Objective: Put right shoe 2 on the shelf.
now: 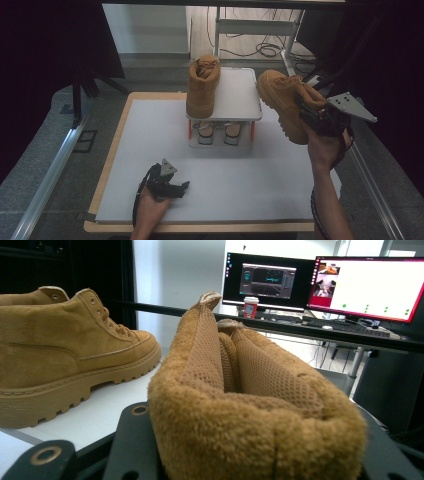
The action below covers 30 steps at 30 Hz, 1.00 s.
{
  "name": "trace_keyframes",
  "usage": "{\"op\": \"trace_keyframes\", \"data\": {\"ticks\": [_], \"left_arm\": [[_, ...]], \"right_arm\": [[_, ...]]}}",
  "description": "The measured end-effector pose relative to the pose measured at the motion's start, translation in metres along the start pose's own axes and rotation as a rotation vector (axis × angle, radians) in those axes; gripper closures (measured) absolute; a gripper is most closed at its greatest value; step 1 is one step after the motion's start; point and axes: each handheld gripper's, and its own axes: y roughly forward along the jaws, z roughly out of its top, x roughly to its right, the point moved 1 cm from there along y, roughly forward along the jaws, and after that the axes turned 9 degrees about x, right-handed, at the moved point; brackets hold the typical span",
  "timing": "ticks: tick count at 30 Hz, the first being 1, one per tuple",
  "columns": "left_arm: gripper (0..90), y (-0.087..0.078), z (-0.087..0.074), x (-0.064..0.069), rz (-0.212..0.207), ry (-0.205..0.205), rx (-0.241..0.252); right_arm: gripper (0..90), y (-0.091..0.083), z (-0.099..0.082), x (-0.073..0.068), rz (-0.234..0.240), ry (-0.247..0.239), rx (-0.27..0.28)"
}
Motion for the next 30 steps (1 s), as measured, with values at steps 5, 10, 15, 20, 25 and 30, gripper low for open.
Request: {"op": "trace_keyframes", "data": {"ticks": [5,10,15,20,25,30], "left_arm": [[13.2,0.000,0.000,0.000,0.000,0.000,0.000],[13.2,0.000,0.000,0.000,0.000,0.000,0.000],[13.2,0.000,0.000,0.000,0.000,-0.001,0.002],[13.2,0.000,0.000,0.000,0.000,0.000,0.002],[13.2,0.000,0.000,0.000,0.001,0.000,0.003],[13.2,0.000,0.000,0.000,0.000,0.000,0.003]], "right_arm": [[53.0,0.006,0.001,-0.005,0.012,-0.006,0.002],[53.0,0.014,0.002,-0.009,0.018,-0.012,0.000],[53.0,0.021,0.002,-0.013,0.022,-0.015,0.001],[52.9,0.030,0.003,-0.018,0.029,-0.012,-0.003],[52.9,0.040,0.003,-0.025,0.041,-0.018,-0.006],[52.9,0.052,0.002,-0.032,0.045,-0.032,-0.017]]}}
